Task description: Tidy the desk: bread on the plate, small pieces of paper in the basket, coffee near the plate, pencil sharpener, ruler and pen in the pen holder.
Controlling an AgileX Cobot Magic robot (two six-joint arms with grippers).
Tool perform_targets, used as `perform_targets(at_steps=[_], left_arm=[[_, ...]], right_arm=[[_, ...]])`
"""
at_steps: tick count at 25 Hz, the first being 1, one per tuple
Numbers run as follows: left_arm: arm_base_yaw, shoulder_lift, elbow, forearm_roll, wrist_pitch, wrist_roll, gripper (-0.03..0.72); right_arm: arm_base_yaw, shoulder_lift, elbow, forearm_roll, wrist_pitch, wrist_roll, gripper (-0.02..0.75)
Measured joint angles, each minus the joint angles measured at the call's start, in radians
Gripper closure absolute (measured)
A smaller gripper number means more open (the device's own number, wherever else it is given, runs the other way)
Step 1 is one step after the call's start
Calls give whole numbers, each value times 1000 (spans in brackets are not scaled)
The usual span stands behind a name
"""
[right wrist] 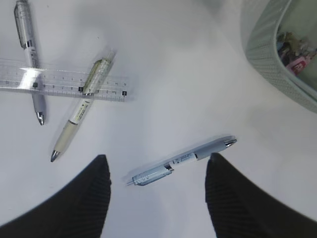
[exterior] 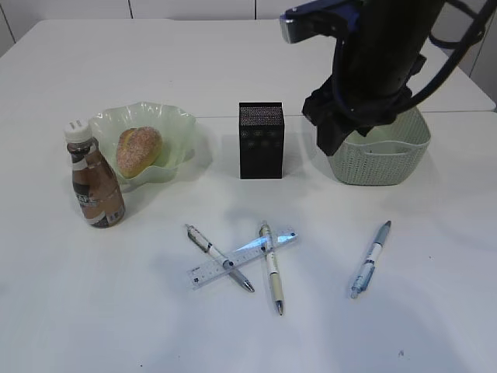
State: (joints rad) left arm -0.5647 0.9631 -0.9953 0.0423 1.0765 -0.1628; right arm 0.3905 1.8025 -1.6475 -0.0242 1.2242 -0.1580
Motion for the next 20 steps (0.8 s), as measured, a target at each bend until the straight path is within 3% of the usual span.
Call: perform_targets(at_steps=[12, 15, 17, 20], left_arm=[[0, 0, 0, 0, -25, 0, 448], [0, 0, 0, 0, -29, 0, 448], [0, 0, 0, 0, -29, 0, 448], [0, 0, 0, 14, -40, 0, 448]], right_arm=[[0, -254, 61, 0, 12, 6, 259], [0, -402, 217, 0, 20, 29, 260], [0, -418, 235, 0, 20, 31, 260], [0, -509, 415, 0, -50, 43, 259]])
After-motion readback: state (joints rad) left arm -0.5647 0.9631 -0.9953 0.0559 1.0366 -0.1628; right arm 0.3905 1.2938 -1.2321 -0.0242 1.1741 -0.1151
